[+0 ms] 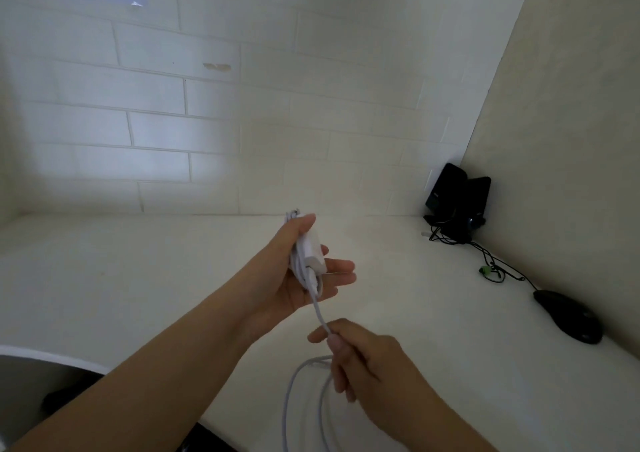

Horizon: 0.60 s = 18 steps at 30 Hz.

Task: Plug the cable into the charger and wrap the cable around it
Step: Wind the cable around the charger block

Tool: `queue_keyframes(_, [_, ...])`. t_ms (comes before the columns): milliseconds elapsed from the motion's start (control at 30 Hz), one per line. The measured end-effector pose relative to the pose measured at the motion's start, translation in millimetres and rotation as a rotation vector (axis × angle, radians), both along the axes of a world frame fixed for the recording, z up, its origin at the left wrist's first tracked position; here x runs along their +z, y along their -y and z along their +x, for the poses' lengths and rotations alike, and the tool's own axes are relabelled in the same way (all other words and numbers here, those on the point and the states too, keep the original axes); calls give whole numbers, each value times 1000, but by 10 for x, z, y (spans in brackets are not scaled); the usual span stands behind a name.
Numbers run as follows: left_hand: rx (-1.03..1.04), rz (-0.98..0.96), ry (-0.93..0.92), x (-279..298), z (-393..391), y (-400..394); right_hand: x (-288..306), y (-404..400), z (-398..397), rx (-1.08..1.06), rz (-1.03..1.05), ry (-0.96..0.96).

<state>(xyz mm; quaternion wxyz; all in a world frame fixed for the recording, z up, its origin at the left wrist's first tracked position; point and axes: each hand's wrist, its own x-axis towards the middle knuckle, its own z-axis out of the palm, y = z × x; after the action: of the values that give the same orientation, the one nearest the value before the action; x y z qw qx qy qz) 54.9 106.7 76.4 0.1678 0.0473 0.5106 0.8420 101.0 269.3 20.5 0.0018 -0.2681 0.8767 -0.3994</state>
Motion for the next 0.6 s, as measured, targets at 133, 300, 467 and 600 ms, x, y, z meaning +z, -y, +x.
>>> queue_keyframes(133, [31,0,-8,50,41,-49,138,-28,-154,39,66,25])
queue_keyframes(300, [-4,8,60,65,86,-19,192,-50,-240,64,171,-37])
queue_keyframes(467, [-63,-91,83,-16,150,-3,269,-44,-316,59,349,-140])
queue_keyframes(600, [-121,-306,75,-80,242,-11,448,-100,-376,62,534,-219])
